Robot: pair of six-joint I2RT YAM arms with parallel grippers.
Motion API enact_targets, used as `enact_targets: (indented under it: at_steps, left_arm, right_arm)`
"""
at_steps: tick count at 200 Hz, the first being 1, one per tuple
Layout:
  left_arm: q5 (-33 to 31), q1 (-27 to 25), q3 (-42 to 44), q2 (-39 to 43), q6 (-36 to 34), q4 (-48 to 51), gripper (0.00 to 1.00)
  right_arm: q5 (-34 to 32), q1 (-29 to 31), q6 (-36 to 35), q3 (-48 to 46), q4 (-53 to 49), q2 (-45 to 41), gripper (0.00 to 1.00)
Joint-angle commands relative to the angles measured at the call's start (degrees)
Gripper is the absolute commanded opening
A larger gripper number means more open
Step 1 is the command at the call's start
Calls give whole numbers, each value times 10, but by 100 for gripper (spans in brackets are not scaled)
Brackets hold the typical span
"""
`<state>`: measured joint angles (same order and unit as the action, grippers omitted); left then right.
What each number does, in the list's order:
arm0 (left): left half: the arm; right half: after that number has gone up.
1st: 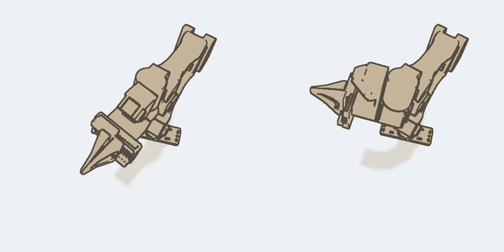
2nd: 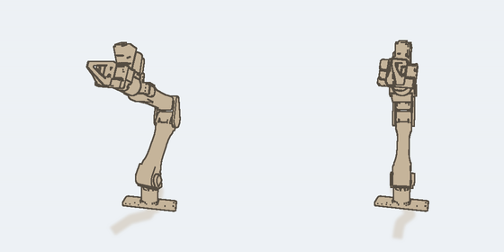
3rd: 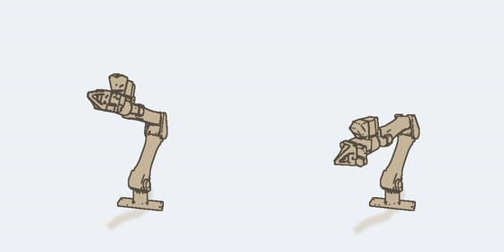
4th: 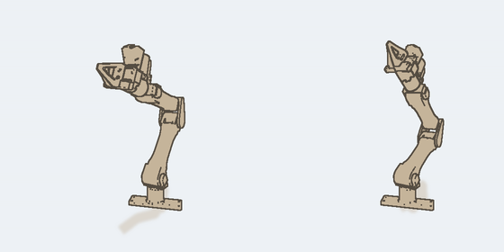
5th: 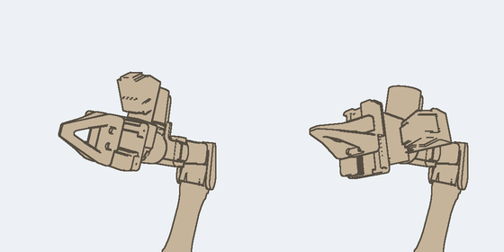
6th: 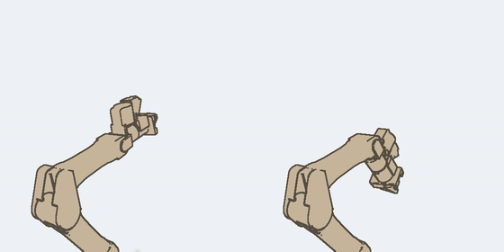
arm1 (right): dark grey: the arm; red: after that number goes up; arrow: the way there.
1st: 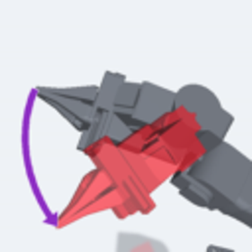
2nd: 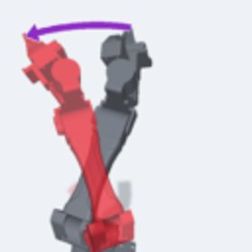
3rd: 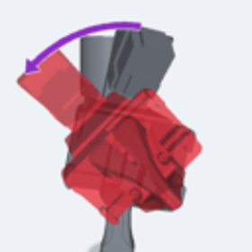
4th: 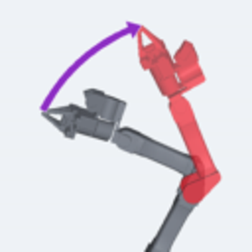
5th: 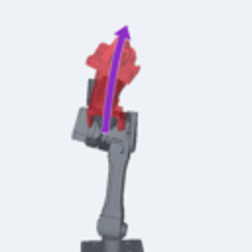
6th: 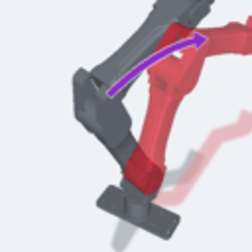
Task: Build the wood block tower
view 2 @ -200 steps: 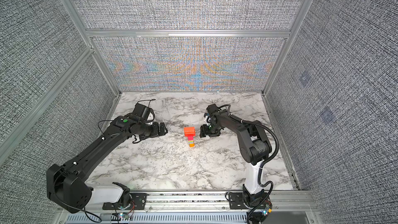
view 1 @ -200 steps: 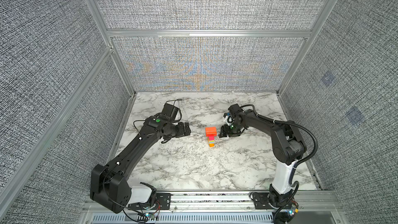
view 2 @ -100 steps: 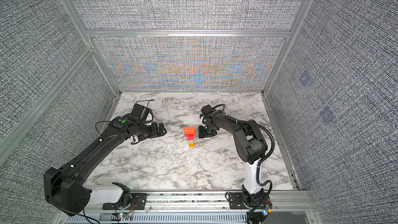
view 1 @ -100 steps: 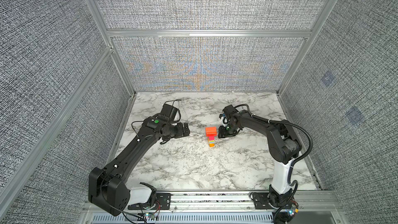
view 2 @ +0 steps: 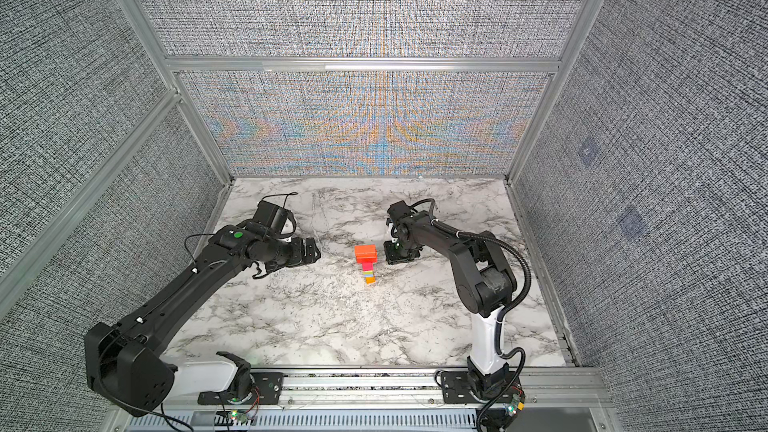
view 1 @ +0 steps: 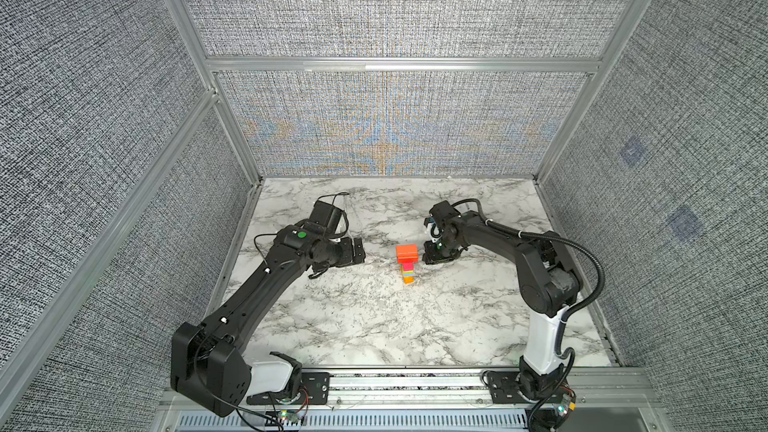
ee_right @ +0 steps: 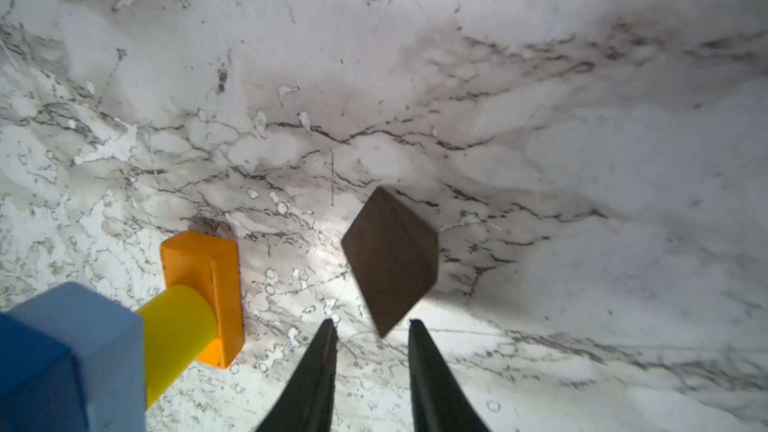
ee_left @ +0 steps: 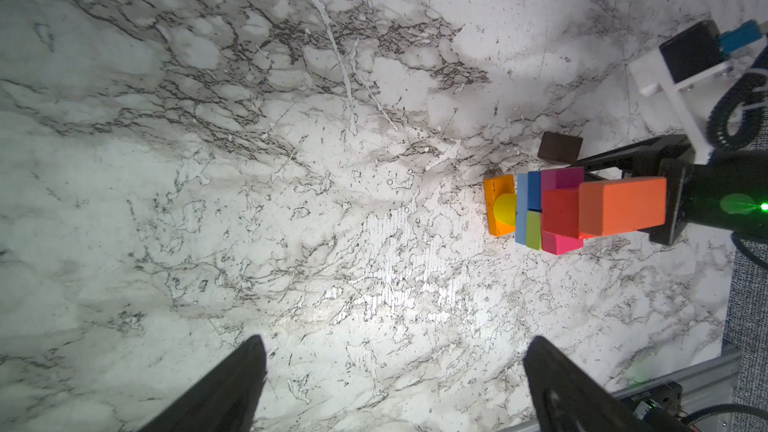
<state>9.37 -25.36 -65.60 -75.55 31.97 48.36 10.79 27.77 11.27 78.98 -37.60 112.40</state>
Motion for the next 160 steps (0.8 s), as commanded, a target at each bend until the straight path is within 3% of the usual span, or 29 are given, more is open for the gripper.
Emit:
enact_targets:
  at_steps: [1,39,66,99,134,160]
  left_arm:
    - [0,0,-1,2,-2,3,99]
    - [0,0,0,3,-1,3,99]
    - [0,1,1,7,-1,5,99]
    - [1,1,1,6,1,2,99]
    - [3,1,-1,2,1,2,99]
    - [0,1,0,3,1,3,99]
  right_arm:
    - [-6,3,-4,4,-13,0,30]
    - [-8,3,-11,10,-23,-2,29]
    - [-18,-3,-5,23,-43,-6,48]
    - [27,-25,31,24,-32,-19,51]
    - [12,-25,39,65,-56,8,51]
    - [20,-28,43,89,-69,47,41]
